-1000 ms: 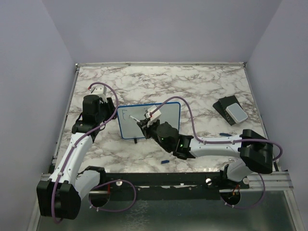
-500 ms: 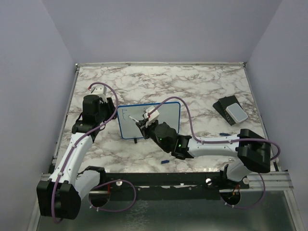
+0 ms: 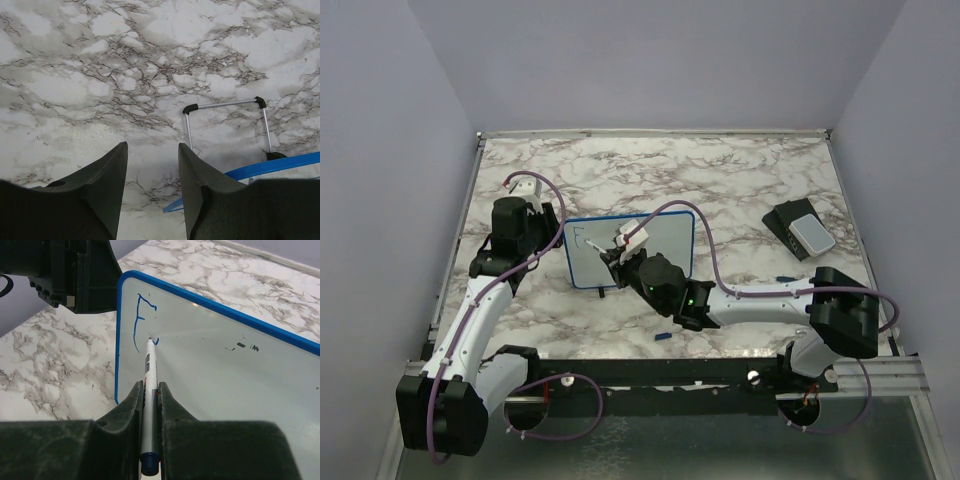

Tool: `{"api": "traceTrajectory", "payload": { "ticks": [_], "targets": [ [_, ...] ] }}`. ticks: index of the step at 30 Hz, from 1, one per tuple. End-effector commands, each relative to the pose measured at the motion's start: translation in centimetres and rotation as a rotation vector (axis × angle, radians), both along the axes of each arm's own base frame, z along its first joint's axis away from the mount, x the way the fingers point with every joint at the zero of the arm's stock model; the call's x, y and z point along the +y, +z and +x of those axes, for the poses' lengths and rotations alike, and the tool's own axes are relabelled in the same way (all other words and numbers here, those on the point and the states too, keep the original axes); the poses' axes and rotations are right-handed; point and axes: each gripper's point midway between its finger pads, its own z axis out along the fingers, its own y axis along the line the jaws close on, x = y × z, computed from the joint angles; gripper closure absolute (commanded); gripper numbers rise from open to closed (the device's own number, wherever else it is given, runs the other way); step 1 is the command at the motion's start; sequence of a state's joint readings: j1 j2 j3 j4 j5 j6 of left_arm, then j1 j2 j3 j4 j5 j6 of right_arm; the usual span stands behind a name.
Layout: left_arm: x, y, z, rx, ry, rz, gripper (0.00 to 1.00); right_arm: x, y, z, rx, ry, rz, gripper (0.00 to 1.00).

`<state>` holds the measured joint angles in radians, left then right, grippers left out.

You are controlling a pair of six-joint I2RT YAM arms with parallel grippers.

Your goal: Write a sentence on the whiteboard

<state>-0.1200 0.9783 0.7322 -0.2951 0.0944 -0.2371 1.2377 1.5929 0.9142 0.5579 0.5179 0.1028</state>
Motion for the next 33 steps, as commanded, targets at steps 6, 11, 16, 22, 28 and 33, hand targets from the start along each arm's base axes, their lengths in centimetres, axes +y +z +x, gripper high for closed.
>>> {"api": "traceTrajectory", "payload": {
  "ticks": [6, 11, 16, 22, 28, 33],
  "targets": [
    [-0.5, -0.4, -0.6, 0.012, -0.034, -0.003, 0.53, -0.3, 1.8, 1.1, -0.044, -0.069, 0.039, 0.99],
    [-0.5, -0.3, -0.6, 0.011, -0.032, -0.005, 0.53, -0.7, 1.9, 1.2, -0.048, -0.082, 0.044, 0.99],
    [-0.5, -0.3, -0.6, 0.011, -0.031, -0.005, 0.53, -1.3, 1.9, 1.3, -0.047, -0.103, 0.046, 0.99],
    [-0.5, -0.3, -0.6, 0.012, -0.033, -0.004, 0.53, -2.0, 1.7, 1.4, -0.048, -0.124, 0.045, 0.99],
    [-0.5, -0.4, -0.6, 0.012, -0.033, -0.004, 0.53, -2.2, 1.2, 1.1, -0.034, -0.119, 0.037, 1.0],
    [-0.5, -0.4, -0.6, 0.012, -0.032, -0.004, 0.53, -1.6, 0.3, 0.9, -0.014, -0.091, 0.019, 0.99]
  ]
}}
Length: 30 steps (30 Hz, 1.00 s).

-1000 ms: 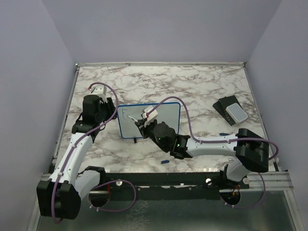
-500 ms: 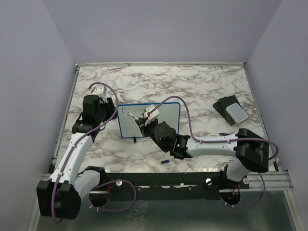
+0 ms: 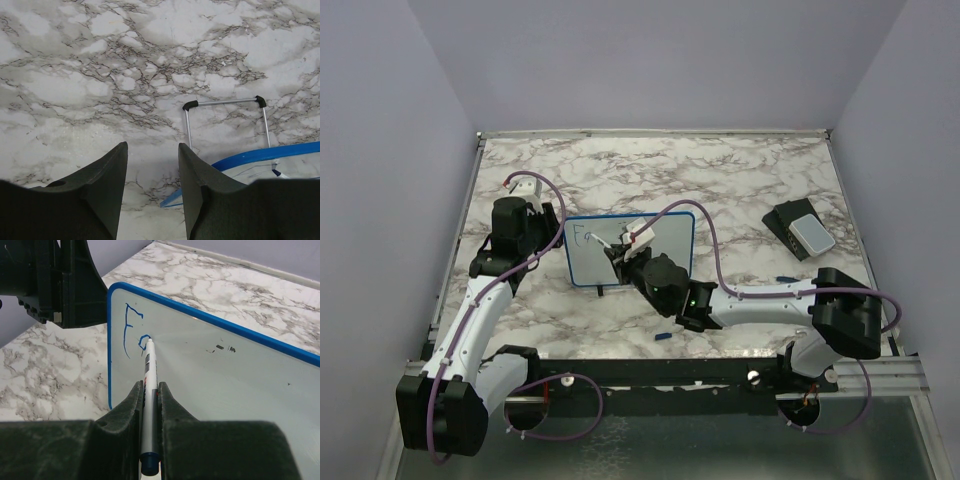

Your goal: Write a sentence on the whiteboard

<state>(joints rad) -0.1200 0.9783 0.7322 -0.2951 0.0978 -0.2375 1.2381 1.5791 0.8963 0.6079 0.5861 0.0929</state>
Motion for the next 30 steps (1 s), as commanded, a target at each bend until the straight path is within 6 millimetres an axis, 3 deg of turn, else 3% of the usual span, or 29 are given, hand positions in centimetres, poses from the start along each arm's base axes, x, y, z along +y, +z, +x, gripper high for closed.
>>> {"api": "traceTrajectory", "payload": {
  "ticks": [1, 30],
  "targets": [
    [-0.4, -0.4, -0.6, 0.013, -0.029, -0.002, 0.53, -0.4, -0.8, 0.1, 0.017, -0.019, -0.02, 0.99],
    [-0.4, -0.3, -0.6, 0.01, -0.028, -0.002, 0.53, -0.7, -3.5, -0.5, 0.078, -0.006, -0.067, 0.99]
  ]
}}
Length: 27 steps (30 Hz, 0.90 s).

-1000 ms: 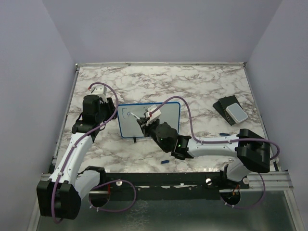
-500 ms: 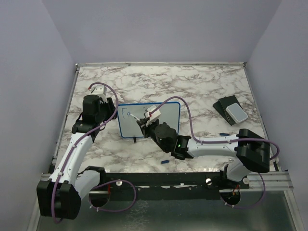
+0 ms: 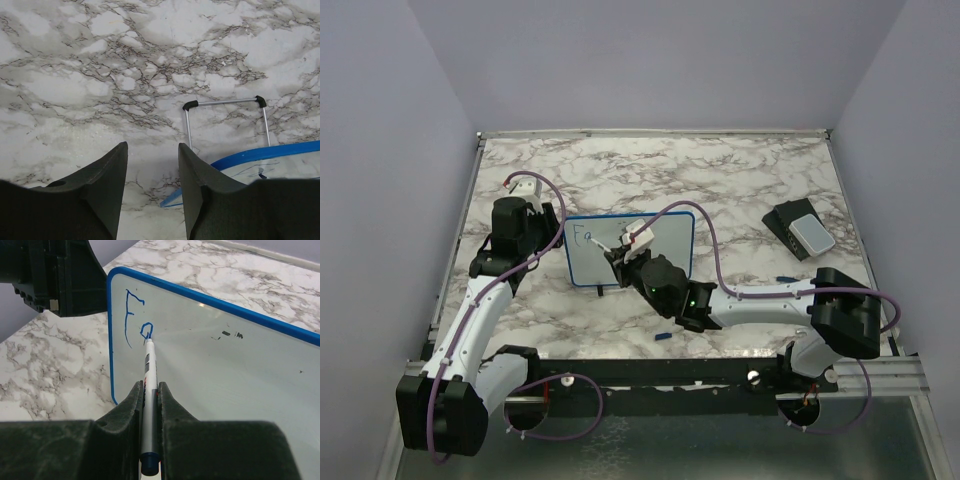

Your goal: Write a sentence on the whiteboard

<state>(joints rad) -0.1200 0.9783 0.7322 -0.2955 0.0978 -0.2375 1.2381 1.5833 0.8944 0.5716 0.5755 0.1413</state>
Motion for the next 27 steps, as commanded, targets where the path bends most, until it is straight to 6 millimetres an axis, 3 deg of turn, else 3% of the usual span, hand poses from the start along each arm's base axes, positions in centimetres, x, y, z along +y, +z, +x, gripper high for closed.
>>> {"api": "traceTrajectory", "payload": {
  "ticks": [1, 19, 27],
  "targets": [
    [-0.4, -0.3, -0.6, 0.01, -0.029, -0.002, 0.53, -0.8, -2.5, -0.2, 0.034, -0.011, -0.067, 0.99],
    [-0.4, -0.3, -0.6, 0.01, -0.029, -0.002, 0.53, -2.3, -1.4, -0.1, 0.013, -0.045, -0.046, 0.99],
    [-0.4, -0.3, -0.6, 0.01, -0.025, 0.0, 0.53, -2.1, 2.1, -2.7, -0.033, 0.118, 0.055, 0.99]
  ]
}}
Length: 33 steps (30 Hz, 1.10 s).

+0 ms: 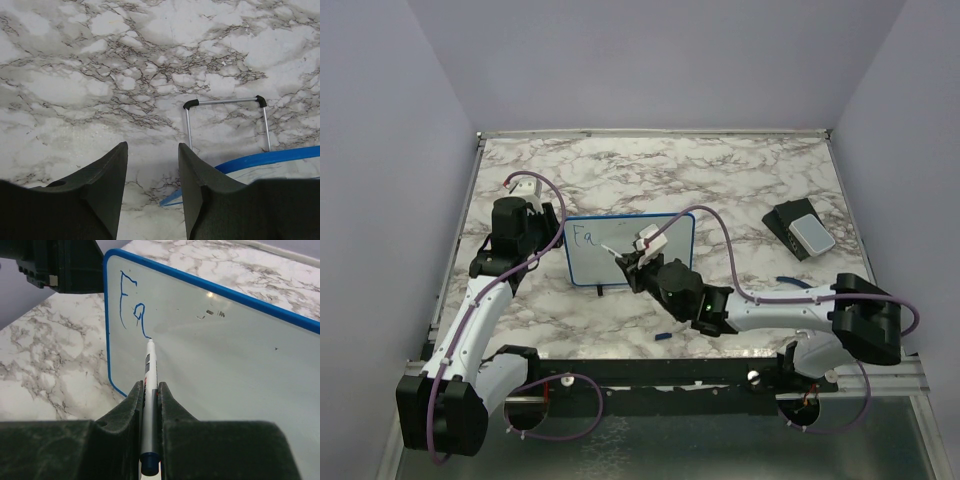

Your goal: Write a sentence on the whiteboard

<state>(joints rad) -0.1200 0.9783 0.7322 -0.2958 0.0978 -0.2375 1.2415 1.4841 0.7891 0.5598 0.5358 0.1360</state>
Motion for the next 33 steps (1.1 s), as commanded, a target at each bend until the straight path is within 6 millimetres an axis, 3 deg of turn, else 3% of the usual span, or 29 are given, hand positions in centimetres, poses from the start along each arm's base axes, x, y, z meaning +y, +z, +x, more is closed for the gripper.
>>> {"api": "traceTrajectory", "payload": {
  "ticks": [1, 16, 33],
  "targets": [
    [-0.4, -0.3, -0.5, 0.009, -0.026, -0.001, 0.53, -0.2, 3.0, -1.4, -0.04, 0.085, 0.082, 0.99],
    [-0.4, -0.5, -0.5, 0.014, -0.028, -0.001, 0.53, -1.6, 4.2, -1.3, -0.025, 0.048, 0.11, 0.99],
    [-1.0, -0.1, -0.4, -0.008, -0.054, -0.017, 0.53, 0.1, 4.1, 0.0, -0.054, 0.094, 0.097, 0.99]
  ]
}}
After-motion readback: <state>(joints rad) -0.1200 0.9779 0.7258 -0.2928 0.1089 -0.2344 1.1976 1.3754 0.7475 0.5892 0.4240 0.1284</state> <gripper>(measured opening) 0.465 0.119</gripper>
